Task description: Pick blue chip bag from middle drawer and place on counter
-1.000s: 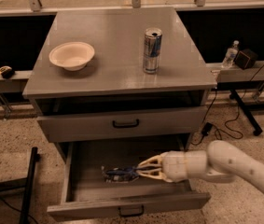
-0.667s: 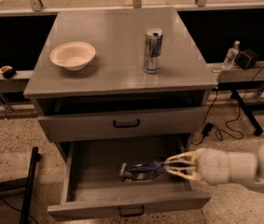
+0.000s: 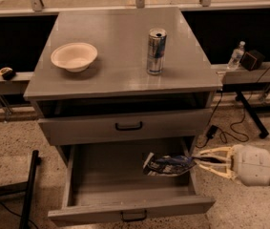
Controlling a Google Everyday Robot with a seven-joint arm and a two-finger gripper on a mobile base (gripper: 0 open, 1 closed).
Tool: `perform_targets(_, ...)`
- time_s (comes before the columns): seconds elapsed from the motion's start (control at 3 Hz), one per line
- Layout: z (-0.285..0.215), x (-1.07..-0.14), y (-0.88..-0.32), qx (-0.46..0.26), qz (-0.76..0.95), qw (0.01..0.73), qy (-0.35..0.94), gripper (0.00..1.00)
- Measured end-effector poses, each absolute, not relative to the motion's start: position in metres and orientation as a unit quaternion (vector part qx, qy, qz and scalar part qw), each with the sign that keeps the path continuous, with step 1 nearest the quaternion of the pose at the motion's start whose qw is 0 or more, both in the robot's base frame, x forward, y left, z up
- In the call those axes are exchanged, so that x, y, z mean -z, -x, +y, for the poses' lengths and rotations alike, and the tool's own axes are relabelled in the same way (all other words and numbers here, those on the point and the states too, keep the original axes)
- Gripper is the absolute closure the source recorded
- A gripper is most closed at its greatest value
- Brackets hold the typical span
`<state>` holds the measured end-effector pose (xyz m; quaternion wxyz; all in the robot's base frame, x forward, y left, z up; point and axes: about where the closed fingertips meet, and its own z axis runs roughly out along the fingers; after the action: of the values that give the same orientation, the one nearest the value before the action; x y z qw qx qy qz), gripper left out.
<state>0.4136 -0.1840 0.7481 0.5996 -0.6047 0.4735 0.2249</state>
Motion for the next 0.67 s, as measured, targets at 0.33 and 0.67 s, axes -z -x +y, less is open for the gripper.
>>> perform_targets(0.33, -0.182, -0.754, -0.424, -0.212, 0.481, 0.602, 0.601, 1.0)
perform_targets(0.67, -0.203, -0.792, -0.458, -0.15, 0.492, 0.609, 0.603, 1.0)
